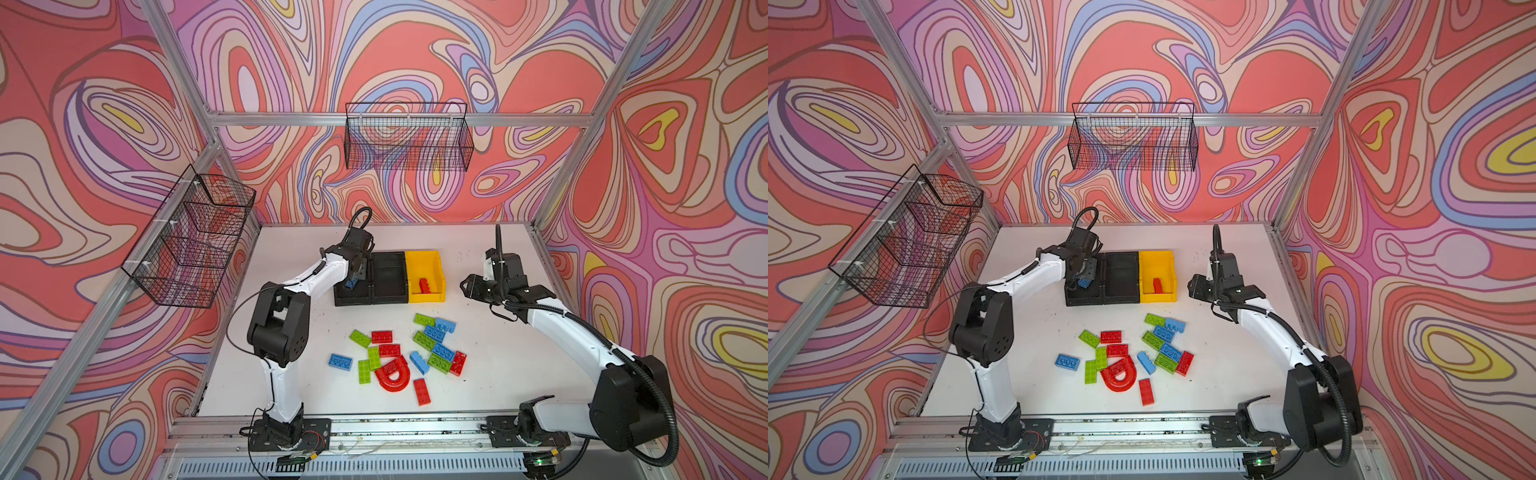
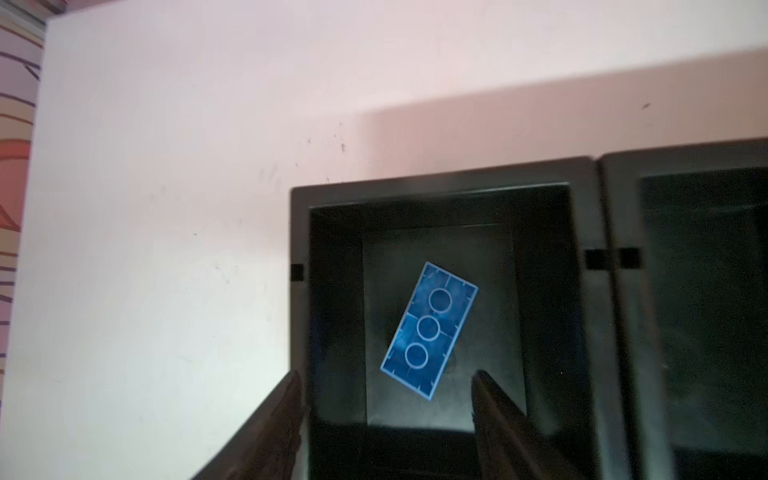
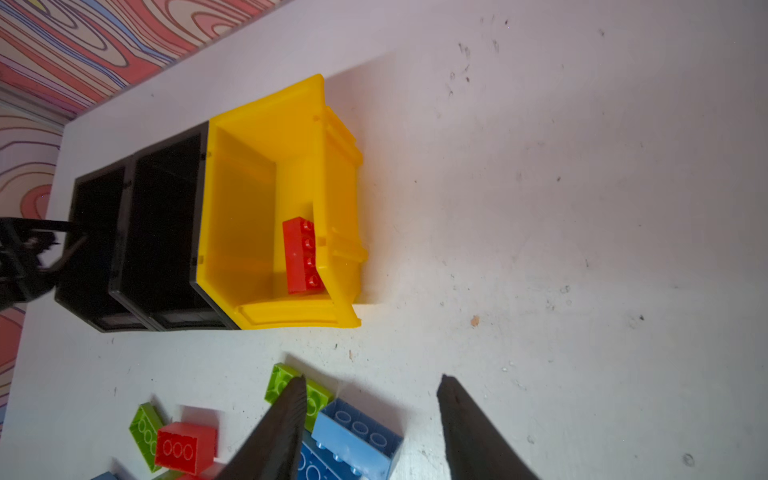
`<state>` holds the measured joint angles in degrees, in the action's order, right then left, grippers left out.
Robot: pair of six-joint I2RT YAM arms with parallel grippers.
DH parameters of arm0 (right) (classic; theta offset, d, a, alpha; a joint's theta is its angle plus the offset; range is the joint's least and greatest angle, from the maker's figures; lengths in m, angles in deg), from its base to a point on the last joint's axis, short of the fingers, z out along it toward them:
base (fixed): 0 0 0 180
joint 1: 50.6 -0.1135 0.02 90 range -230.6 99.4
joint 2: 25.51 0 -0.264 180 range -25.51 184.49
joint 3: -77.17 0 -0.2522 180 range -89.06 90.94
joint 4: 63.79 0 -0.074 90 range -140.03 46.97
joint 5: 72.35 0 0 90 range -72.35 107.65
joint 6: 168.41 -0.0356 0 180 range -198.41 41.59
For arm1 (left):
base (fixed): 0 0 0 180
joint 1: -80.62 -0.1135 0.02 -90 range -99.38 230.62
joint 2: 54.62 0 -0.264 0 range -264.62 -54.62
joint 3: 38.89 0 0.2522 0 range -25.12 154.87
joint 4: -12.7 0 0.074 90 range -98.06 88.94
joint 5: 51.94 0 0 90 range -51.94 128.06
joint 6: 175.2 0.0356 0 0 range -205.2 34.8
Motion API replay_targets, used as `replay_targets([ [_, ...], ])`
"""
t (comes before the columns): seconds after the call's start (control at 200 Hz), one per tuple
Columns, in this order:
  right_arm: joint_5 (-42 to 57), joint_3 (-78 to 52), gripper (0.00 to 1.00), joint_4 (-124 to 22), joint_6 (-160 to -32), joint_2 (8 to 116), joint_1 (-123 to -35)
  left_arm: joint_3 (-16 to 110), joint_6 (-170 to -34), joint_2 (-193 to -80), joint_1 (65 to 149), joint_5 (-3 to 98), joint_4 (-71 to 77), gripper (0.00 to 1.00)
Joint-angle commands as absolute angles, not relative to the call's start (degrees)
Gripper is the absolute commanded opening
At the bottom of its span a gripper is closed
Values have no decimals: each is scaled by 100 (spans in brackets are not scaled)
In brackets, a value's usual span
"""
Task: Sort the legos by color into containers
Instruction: 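Open the left gripper over the black bin while the right gripper lowers toward blue bricks, then lower the right gripper and close it on a blue brick beside green bricks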
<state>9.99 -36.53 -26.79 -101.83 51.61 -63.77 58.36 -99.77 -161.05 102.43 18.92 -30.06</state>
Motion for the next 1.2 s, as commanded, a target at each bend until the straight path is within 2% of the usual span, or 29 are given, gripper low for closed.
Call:
replay_targets([
  [0.0,982,-3740,56,-2330,-9895,5260,-6391,5612,-9711,-15253,10224,1842,-2777,70],
  [0.22,1206,-3778,59,-1725,-9710,5398,-6955,5100,-9329,-14144,10118,1887,-2866,70],
  [0.391,1181,-3858,62,-1434,-9759,5537,-7363,4298,-9244,-13460,9710,2395,-2696,72],
  [0.536,1329,-3809,71,-1432,-10159,5670,-7620,3665,-9194,-13074,9414,2782,-2379,73],
  [0.601,1396,-3817,84,-1508,-10465,5738,-7676,3475,-9158,-12987,9366,2844,-2229,73],
  [0.651,1393,-3818,87,-1593,-10681,5803,-7722,3391,-9119,-12972,9346,2935,-2137,73],
  [0.942,1490,-3837,91,-2168,-11706,6206,-7907,3429,-9290,-13202,9240,3403,-2058,73],
  [1.192,1611,-3722,90,-2259,-11901,6575,-8005,3434,-9355,-13257,9231,3472,-2057,73],
])
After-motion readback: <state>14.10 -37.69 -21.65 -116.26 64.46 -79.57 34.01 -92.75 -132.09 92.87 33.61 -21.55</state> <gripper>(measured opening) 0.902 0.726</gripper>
